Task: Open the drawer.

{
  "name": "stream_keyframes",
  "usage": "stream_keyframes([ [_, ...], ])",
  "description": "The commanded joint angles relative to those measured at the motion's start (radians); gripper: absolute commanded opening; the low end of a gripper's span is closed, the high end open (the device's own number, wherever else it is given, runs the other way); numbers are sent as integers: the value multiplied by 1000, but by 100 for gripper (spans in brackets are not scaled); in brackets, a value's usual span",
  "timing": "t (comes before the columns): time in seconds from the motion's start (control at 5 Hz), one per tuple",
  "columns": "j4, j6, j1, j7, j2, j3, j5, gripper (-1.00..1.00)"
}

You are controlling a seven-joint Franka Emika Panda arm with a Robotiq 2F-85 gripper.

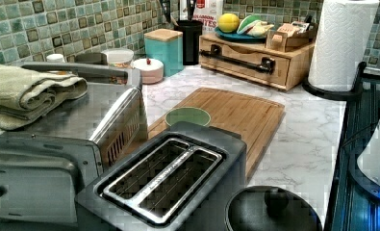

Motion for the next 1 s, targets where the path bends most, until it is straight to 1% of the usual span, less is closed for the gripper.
stream_keyframes([
  [0.2,-1,0,-1,-1,0,1,4,100],
  [0.4,19,-21,-32,-133,33,-23,-11,100],
  [0.6,-93,123,-61,-262,-10,-45,-65,100],
  [0.8,-56,102,-47,-357,30,-113,-78,100],
  [1.0,-89,182,-84,-441,32,-120,-144,100],
])
